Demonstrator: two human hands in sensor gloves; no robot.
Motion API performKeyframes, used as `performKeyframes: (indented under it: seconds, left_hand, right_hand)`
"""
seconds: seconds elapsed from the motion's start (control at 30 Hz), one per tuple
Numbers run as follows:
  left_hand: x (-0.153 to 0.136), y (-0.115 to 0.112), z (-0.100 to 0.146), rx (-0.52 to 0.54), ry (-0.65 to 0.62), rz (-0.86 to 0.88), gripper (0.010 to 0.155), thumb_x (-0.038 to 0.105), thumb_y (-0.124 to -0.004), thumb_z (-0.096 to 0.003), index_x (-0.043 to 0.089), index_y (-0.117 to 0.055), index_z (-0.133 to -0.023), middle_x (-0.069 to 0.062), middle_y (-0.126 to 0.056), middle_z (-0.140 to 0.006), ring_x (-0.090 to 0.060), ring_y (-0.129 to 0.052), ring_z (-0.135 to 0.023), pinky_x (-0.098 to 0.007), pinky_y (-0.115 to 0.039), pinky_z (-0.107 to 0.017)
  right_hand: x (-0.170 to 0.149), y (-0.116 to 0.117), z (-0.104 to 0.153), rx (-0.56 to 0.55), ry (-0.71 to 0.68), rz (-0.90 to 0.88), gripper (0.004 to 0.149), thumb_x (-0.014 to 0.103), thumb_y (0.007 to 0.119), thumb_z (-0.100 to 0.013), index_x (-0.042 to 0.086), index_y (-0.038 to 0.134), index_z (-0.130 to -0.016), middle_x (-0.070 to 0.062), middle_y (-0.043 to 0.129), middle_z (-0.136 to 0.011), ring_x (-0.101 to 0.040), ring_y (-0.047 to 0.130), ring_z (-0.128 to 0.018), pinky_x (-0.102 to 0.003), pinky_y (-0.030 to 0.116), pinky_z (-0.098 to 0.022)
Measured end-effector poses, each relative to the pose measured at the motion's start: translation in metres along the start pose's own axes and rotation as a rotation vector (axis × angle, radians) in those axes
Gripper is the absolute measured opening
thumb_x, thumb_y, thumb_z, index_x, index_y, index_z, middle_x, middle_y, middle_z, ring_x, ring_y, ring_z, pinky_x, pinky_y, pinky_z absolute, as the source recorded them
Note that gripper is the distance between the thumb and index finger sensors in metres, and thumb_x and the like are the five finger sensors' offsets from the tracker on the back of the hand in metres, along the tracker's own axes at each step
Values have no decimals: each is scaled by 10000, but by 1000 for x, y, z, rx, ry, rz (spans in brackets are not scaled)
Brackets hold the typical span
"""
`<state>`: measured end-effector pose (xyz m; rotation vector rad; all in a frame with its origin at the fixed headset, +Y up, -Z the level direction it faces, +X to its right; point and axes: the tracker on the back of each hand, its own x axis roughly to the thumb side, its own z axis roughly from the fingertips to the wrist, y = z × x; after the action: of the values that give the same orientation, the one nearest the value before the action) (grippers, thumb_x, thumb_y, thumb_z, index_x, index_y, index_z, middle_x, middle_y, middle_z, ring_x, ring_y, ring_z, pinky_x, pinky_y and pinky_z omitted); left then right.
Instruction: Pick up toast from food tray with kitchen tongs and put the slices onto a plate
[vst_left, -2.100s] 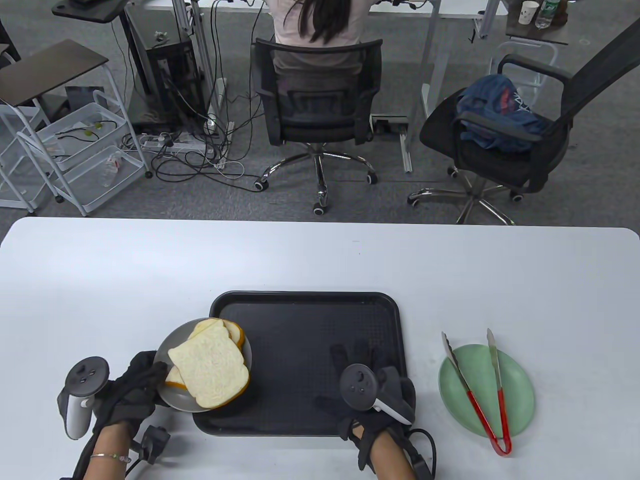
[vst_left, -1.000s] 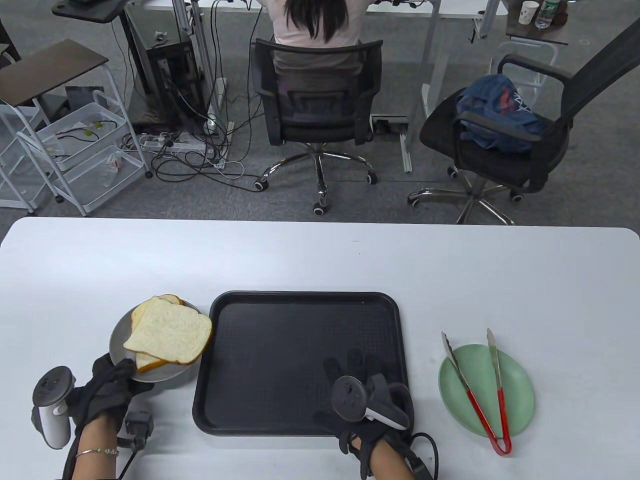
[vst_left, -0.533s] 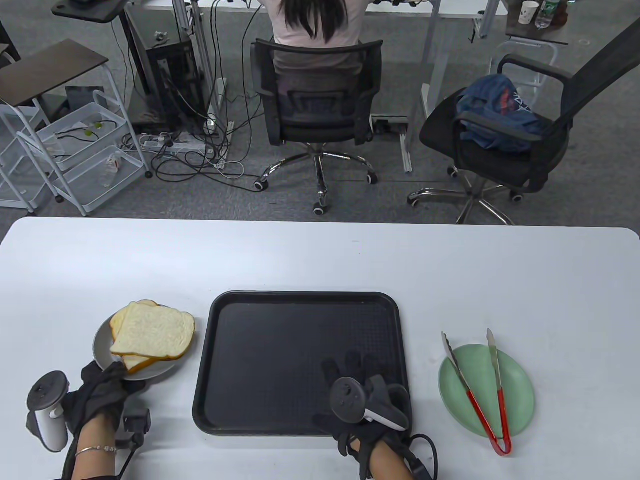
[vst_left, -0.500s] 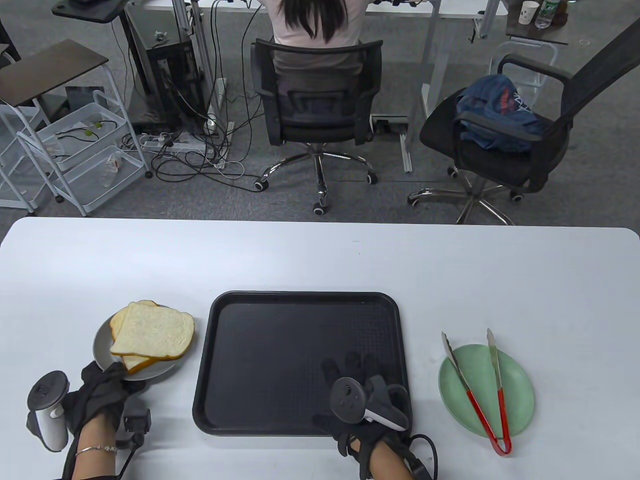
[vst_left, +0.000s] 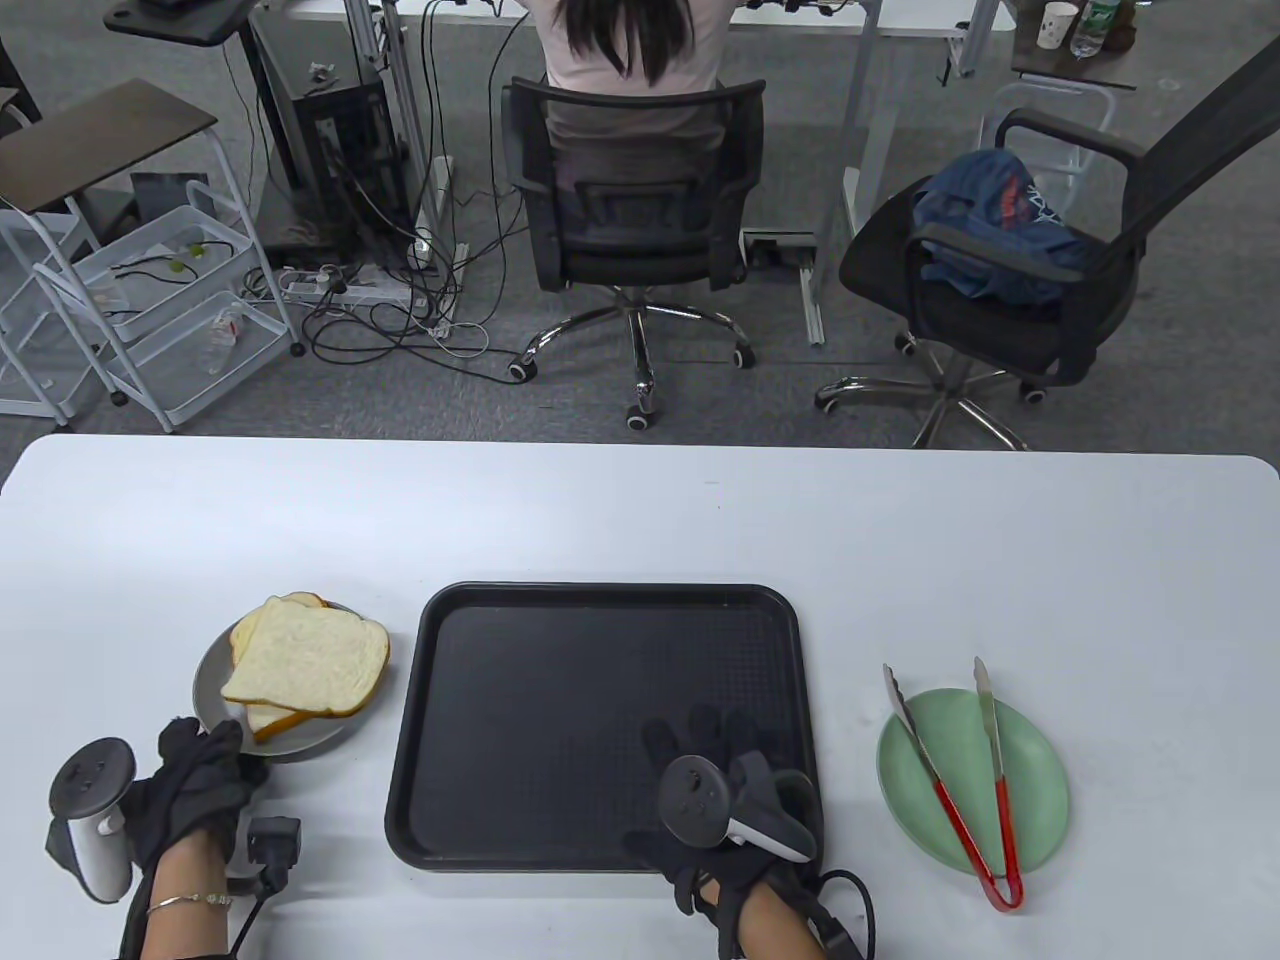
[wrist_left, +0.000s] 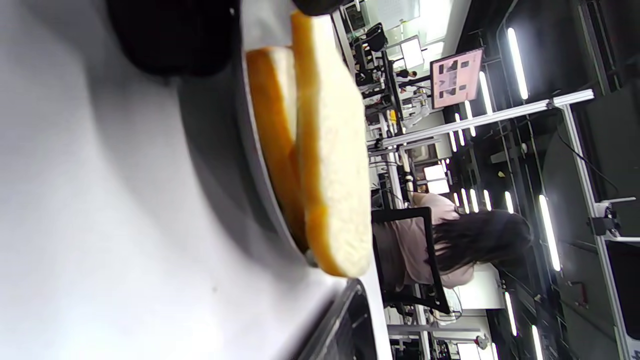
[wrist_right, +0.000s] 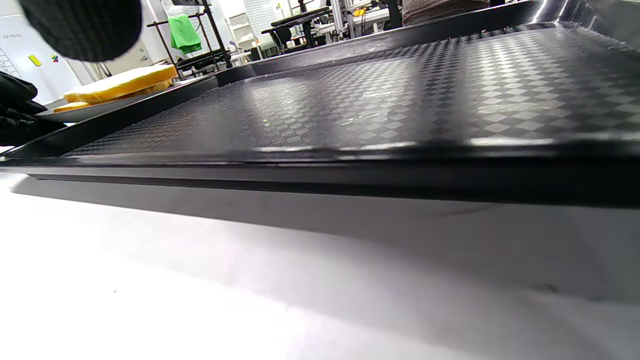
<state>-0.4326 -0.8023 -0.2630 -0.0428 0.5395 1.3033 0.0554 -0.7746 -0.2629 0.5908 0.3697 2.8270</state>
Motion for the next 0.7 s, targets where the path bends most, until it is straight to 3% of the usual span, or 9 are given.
performKeyframes:
  seconds: [0.33, 0.7]
  left_hand:
    - [12, -4, 10, 32, -39, -182, 724, 184, -559, -711, -179, -116, -1154, -513, -240, -1126, -628, -601, -979, -614, -664, -722]
    - [36, -11, 28, 13, -233, -297, 888, 385, -635, -715, -150, -95, -1175, -492, -178, -1154, -707, -462, -1004, -666, -580, -740]
  right_hand:
    - [2, 1, 0, 3, -6, 0, 979, 621, 744, -411, 200, 98, -1015, -362, 66, -1024, -683, 50, -812, -862, 314, -436]
    - [2, 1, 0, -5, -10, -4, 978, 621, 740, -414, 197, 94, -1013, -362, 66, -1023, -683, 48, -811, -862, 310, -434]
